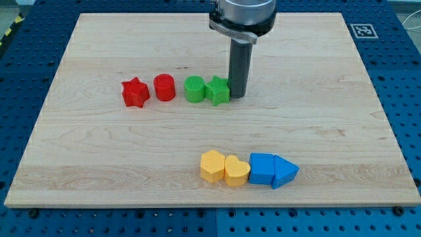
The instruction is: Move the red star right a bit
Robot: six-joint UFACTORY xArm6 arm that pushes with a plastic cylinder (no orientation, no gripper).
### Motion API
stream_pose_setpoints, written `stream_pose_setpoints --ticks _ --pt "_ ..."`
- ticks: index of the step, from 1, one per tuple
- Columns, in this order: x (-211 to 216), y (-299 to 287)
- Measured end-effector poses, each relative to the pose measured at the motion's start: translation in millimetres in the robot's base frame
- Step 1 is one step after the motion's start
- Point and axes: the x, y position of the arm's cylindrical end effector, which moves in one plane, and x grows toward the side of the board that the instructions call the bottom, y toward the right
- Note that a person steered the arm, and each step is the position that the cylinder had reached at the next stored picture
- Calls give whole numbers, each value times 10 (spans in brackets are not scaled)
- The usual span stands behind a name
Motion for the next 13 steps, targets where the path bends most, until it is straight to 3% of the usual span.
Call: stream_pose_setpoints --ticks 1,6,9,13 --pt "-306 -26" --pt "-306 -1305" --pt "-620 -1968" --pt "-620 -2000"
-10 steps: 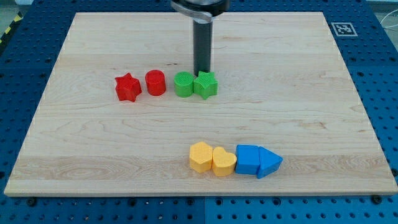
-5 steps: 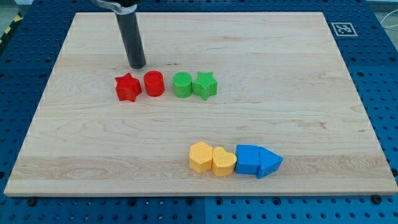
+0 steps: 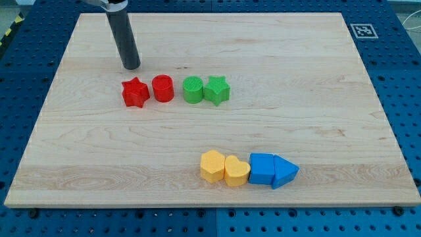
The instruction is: Move the red star right a bit
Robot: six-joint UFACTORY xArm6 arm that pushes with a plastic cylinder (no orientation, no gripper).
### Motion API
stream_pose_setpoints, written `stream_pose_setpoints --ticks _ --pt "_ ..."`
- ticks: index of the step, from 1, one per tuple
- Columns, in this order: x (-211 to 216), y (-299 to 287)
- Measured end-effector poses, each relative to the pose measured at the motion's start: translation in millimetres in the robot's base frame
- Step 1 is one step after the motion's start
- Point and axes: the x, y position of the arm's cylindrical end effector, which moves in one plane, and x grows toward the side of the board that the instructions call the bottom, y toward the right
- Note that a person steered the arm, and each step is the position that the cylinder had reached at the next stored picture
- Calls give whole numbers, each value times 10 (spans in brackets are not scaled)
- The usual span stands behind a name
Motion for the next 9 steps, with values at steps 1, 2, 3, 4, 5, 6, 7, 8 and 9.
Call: stream_pose_setpoints --ticks 1,2,3,4,5,6,7,8,9 --pt "0 0" --pt "65 -70" --pt "73 -212" --pt "128 -410" --pt "428 -715" --pt "672 -852" --pt "760 -854" --pt "760 -783" --pt "760 -582"
